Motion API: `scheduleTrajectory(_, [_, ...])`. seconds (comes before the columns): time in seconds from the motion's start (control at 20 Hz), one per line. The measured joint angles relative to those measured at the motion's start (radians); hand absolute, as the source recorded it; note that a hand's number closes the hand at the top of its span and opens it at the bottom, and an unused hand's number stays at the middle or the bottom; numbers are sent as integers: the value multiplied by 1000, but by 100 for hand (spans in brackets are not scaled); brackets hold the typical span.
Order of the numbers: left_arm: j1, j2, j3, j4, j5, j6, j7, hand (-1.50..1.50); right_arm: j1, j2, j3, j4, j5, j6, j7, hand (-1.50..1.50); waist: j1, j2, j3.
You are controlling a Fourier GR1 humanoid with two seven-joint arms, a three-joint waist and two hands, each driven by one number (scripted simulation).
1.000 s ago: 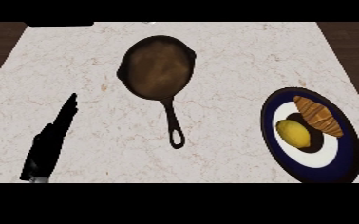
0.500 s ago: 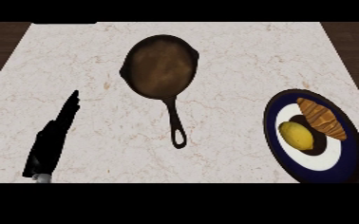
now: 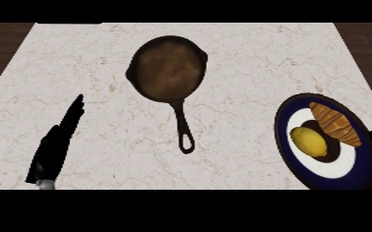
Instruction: Pick the lemon from the plate and place it in the pan
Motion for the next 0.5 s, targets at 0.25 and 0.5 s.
scheduleTrajectory(0.25, [13, 3, 15, -23, -1, -21, 3, 0, -67, 27, 96, 6, 171, 100, 162, -150, 3, 0, 0])
scheduleTrajectory(0.5, [0, -23, 16, 8, -20, -25, -6, 0, -138, 71, 187, 41, 304, 201, 300, -150, 0, 0, 1])
